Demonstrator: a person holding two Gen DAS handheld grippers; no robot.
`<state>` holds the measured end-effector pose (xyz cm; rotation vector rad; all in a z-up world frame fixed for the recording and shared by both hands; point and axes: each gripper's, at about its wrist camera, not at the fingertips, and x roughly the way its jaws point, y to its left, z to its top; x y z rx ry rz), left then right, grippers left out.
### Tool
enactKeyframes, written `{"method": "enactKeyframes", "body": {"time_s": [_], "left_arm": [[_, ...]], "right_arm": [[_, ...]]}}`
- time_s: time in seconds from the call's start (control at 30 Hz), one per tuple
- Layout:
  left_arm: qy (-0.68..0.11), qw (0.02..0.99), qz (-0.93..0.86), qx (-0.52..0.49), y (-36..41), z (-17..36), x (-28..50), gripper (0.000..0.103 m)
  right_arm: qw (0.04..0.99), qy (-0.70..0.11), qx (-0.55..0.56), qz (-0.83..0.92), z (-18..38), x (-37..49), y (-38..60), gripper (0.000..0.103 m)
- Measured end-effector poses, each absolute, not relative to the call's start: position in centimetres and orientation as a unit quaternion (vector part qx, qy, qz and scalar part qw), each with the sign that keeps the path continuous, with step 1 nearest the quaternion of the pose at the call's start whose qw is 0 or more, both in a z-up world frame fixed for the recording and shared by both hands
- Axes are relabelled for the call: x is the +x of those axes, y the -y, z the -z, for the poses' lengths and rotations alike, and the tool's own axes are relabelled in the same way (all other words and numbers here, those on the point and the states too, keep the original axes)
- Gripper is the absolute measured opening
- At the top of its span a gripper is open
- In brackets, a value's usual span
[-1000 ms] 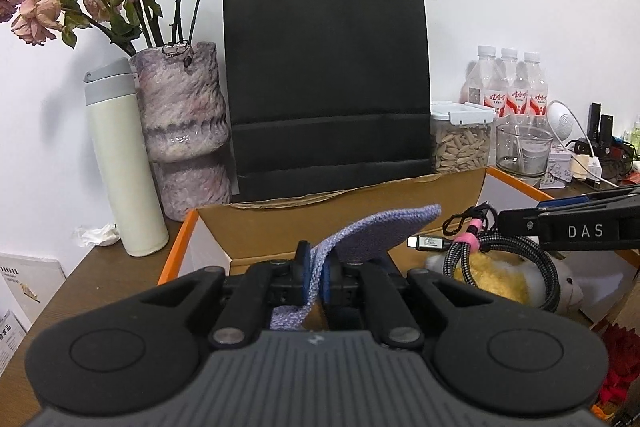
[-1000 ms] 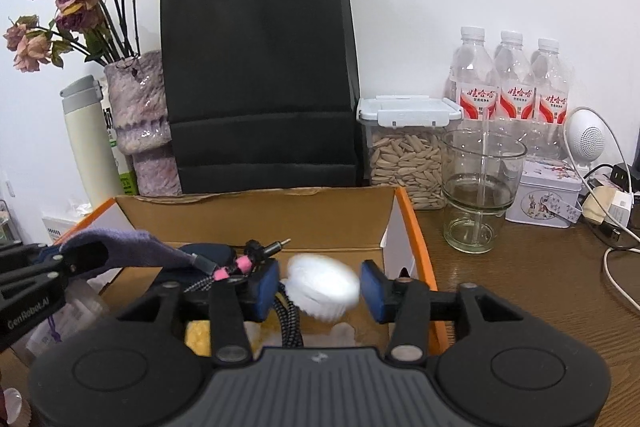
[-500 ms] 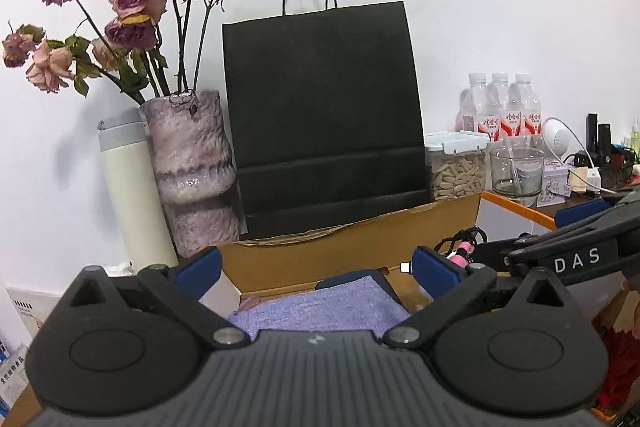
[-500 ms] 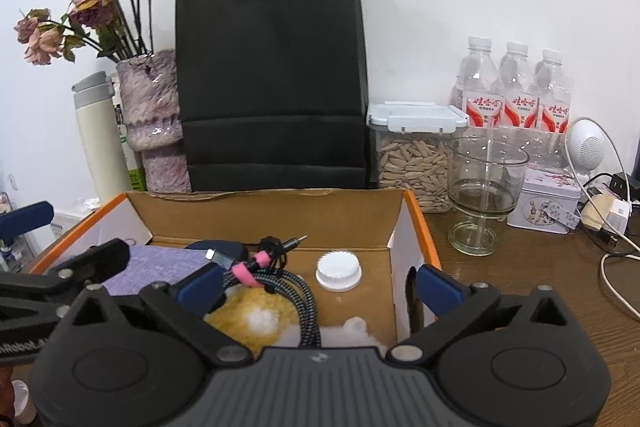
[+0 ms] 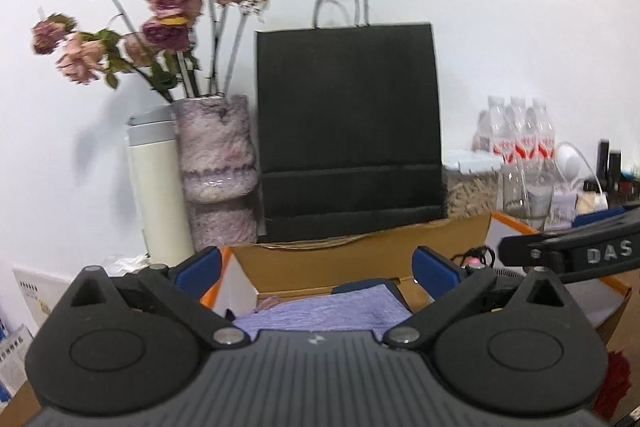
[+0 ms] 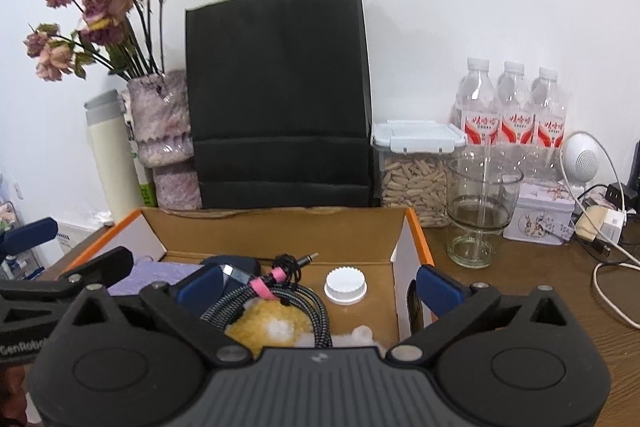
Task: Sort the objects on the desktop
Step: 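Open both tools to drop the pouch and cap into the box, then move both tools back and grasp another white cap with the left tool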
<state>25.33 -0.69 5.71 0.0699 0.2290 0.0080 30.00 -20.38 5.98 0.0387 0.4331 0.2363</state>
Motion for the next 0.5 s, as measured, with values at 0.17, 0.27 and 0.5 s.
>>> {"method": "enactKeyframes", "body": {"time_s": [0.17,0.27,0.5], "left_arm": [[-0.110,0.994,-0.019,0.009,-1.1,-6.1,23.3,0.103],[-0.110,0.993,-0.028,0.012,-1.9,-5.8,21.8,0.103],[-0.123,0.991,-0.043,0.018,-3.3,-4.8,18.9,0.103]], "right_arm": [[0.972,-0.201,0.018,-0.119,-6.8,27.6,21.2,0.103],[0.972,-0.203,0.013,-0.115,-6.7,26.2,21.9,0.103],[0.970,-0.222,0.013,-0.097,-5.1,23.6,23.9,0.103]]}}
